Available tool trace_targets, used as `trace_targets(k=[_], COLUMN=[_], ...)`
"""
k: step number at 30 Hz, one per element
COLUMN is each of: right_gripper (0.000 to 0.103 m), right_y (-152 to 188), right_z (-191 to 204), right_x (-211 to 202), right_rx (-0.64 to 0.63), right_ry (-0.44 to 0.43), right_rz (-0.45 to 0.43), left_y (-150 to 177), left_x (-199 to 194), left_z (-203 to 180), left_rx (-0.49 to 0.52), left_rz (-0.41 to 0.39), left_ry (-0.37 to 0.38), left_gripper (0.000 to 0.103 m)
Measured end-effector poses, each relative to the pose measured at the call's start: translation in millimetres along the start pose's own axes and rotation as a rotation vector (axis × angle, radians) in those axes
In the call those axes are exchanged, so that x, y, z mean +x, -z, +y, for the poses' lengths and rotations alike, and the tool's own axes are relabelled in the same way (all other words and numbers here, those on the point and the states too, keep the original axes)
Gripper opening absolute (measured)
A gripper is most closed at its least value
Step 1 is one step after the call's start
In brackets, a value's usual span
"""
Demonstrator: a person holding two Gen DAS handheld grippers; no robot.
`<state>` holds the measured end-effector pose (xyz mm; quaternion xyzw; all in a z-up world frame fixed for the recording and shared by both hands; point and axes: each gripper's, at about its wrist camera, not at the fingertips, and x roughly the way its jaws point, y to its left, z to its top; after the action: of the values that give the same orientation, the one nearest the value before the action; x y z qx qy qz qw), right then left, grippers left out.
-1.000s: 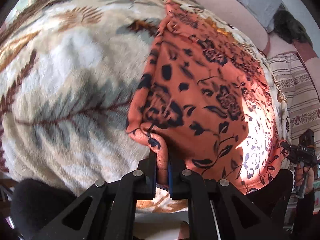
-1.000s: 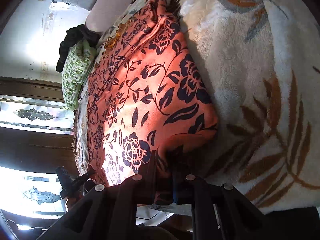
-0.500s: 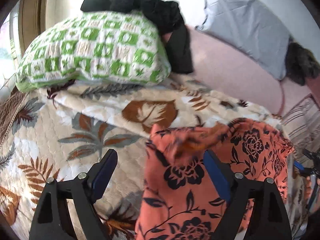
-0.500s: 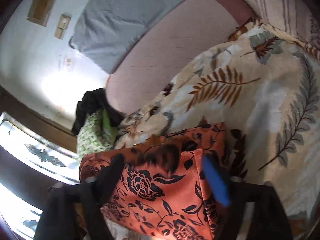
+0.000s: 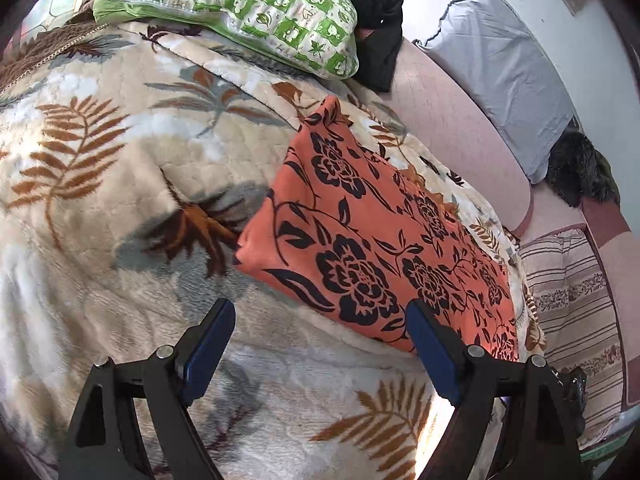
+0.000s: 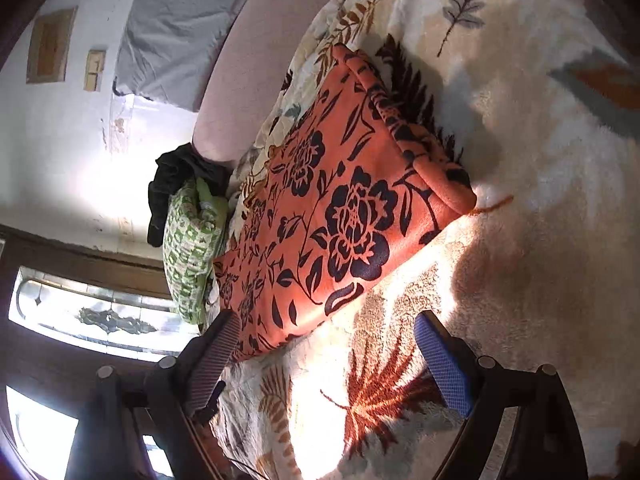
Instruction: Fold small clothes
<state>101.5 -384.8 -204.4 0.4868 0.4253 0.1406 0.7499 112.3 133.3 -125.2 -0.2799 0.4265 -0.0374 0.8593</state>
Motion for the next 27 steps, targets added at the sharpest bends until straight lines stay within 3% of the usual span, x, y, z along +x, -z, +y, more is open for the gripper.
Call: trace_targets(k=[3,5,6,7,8,9,10,13,17,21,27], right_gripper=[0.090,0.089,0.087,0.077,0.060,0.050,0.029,0.015,0.009,0.008,0.008], right_y=[-11,-20,-25,-27,-29,-31,-35,-47,-53,-45,13], right_z=[-4,-4,-7,-10,-13,-16,-19,-20,21,63,63], right_x=[13,21,22,21,20,19,23,34,12,-25,-93], right_rx=[0.105,0.174,0.223,0.267,0.306,0.341,0.359,0.345,0.189,0.075,0.038], right_ry=[0.007,0.037,0.043,0.044,0.057,0.070,0.082,0.123,0.130,0.110,0.079], right_rz=[-0.086,-0.152,-0.185,-0.216,-0.250,-0.274,-0.275,-0.240,-0.244,-0.271,-0.242], left_y=[-6,-12,-16,-22,-29,-34,-37,-45,-47,-29,57], left_x=[31,43,42,41,45,48,48,37,-5,-51,-113], left_z=[0,13,18,20,19,19,18,-1,-28,-45,-22], left_rx=[-0.076,-0.193,-0.238,-0.252,-0.227,-0.221,-0.213,-0.106,-0.017,0.018,0.027], left_rz=[0.045,0.047,0.020,0.015,0.047,0.067,0.065,0.033,-0.048,-0.107,-0.080], left_ry=[-0.044,-0.045,-0.043,-0.053,-0.070,-0.065,-0.071,-0.104,-0.084,-0.059,-0.047], left_gripper=[0.087,0.086,0.077,0.032,0.006,0.008,0.007,0.007,0.007,0.007,0.007])
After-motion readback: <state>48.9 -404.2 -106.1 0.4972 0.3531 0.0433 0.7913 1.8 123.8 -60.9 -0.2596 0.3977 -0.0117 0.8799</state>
